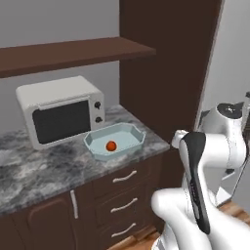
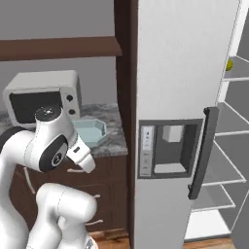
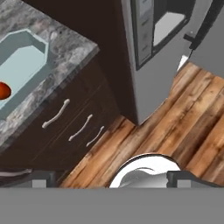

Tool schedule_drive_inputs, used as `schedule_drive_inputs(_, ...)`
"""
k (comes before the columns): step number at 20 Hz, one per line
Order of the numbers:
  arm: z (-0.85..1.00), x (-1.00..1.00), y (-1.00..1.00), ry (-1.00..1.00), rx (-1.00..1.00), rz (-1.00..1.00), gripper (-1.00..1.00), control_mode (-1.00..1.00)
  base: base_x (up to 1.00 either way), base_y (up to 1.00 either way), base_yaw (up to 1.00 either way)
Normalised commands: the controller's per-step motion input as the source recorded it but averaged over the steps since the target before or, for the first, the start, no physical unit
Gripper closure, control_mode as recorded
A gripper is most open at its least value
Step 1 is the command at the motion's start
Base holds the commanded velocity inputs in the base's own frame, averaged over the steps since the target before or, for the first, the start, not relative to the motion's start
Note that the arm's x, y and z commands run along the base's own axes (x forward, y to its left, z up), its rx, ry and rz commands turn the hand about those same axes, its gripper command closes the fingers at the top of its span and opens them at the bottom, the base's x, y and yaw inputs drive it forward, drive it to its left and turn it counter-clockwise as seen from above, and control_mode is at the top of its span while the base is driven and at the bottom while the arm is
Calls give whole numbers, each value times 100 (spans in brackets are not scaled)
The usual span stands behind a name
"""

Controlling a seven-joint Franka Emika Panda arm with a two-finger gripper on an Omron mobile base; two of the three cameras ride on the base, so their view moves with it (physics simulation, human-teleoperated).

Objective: Pick the pear and apple from the fridge and place them inside the tupperware on the counter.

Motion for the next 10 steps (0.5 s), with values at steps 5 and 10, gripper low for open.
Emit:
schedule_drive_inputs(5, 0, 0, 0, 0, 0, 0, -100, 100, 8, -74, -40)
schedule_drive_inputs(10, 0, 0, 0, 0, 0, 0, -100, 100, 6, -86, -22)
